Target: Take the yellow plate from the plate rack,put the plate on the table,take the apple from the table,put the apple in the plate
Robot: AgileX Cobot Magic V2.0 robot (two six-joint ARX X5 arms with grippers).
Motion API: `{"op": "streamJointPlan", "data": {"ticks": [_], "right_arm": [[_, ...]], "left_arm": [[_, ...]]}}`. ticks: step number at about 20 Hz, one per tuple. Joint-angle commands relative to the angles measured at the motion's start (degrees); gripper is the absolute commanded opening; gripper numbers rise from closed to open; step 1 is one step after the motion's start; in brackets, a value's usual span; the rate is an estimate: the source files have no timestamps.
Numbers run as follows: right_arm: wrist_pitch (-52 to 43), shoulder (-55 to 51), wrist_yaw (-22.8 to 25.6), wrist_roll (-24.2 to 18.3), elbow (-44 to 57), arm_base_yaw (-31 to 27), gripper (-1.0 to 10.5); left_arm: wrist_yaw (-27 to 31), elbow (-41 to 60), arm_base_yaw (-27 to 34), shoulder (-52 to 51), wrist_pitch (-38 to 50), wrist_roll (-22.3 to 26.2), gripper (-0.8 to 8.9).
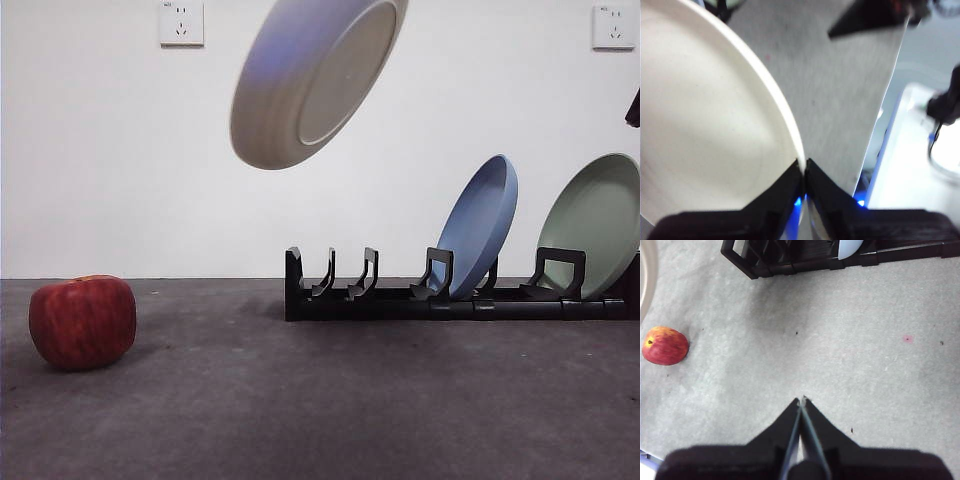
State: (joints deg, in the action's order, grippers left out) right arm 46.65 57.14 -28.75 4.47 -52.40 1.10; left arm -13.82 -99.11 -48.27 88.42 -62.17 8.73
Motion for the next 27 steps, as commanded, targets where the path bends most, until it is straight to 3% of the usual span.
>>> {"op": "streamJointPlan", "data": {"ticks": [1,6,13,16,20,27], "right_arm": [[-0.3,0.1,-0.2,-0.6,-0.3,0.1,0.0],[-0.3,0.1,-0.2,-0.6,-0.3,0.1,0.0],[-0.3,0.1,-0.2,-0.6,-0.3,0.1,0.0],[-0.3,0.1,-0.2,-0.7,-0.3,0.1,0.0],[-0.3,0.1,-0.2,-0.7,-0.3,0.1,0.0],[-0.1,0.1,-0.2,-1.3,-0.3,0.1,0.0]], "left_arm": [[3.7,0.2,-3.8,-0.3,-1.7,1.6,-0.09],[14.4,3.4,-11.8,-0.3,-3.7,0.1,-0.09],[24.3,19.6,-16.3,-0.1,4.9,-2.6,-0.09],[25.1,23.9,-17.2,3.9,7.2,-2.0,-0.09],[30.4,23.9,-18.7,12.5,7.8,1.0,-0.09],[30.6,23.9,-19.1,20.1,6.8,4.0,0.04]]}}
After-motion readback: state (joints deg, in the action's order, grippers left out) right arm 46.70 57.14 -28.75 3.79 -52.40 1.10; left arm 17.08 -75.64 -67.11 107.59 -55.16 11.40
